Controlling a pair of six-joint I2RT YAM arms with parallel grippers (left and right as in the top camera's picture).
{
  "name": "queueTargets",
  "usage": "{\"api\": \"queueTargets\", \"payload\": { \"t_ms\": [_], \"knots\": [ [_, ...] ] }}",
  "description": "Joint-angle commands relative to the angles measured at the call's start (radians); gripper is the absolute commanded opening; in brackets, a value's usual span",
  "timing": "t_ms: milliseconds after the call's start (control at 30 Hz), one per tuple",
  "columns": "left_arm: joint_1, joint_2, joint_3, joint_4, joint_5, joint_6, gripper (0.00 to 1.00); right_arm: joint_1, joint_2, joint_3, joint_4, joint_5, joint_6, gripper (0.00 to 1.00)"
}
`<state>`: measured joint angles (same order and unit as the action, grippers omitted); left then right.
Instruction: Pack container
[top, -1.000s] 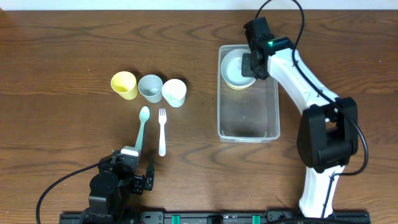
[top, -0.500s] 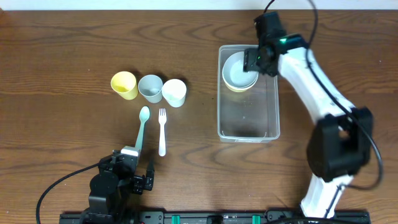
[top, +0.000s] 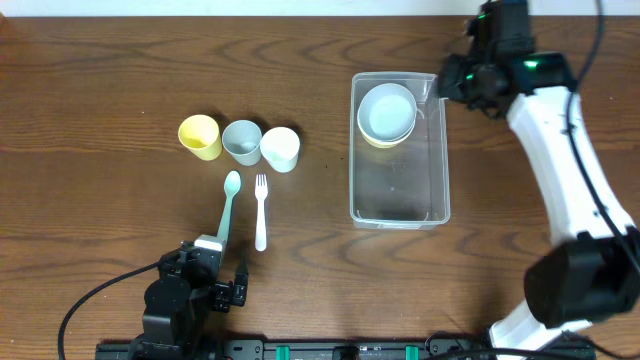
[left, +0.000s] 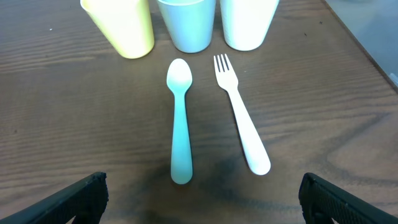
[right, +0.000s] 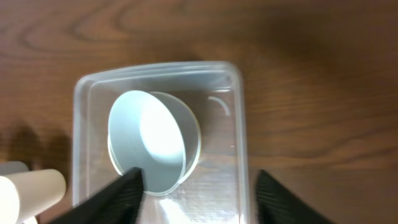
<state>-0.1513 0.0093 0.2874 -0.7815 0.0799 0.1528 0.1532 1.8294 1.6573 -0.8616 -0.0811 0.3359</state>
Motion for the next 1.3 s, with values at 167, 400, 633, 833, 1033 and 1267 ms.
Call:
{"api": "queueTargets", "payload": {
  "t_ms": [167,400,633,833,1033,1267],
  "knots": [
    [0.004,-0.006,0.0,0.001,0.01,-0.016,0.98,0.033,0.175,-0.037,0.043,0.032,0.0,0.49],
    [0.004,-0.006,0.0,0.002,0.01,-0.017,0.98,0.03,0.235,-0.037,0.065,0.032,0.0,0.28],
    [0.004,-0.006,0.0,0.002,0.01,-0.017,0.98,0.029,0.232,-0.037,0.081,0.024,0.001,0.01],
    [0.004,-0.006,0.0,0.002,0.01,-0.017,0.98,0.029,0.232,-0.037,0.05,-0.048,0.037,0.09],
    [0.004,-0.006,0.0,0.002,0.01,-0.016,0.98,0.02,0.216,-0.025,0.075,-0.047,0.022,0.5],
    [0.004,-0.006,0.0,0.002,0.01,-0.016,0.98,-0.047,0.035,0.038,0.039,-0.045,0.013,0.72]
  ]
}}
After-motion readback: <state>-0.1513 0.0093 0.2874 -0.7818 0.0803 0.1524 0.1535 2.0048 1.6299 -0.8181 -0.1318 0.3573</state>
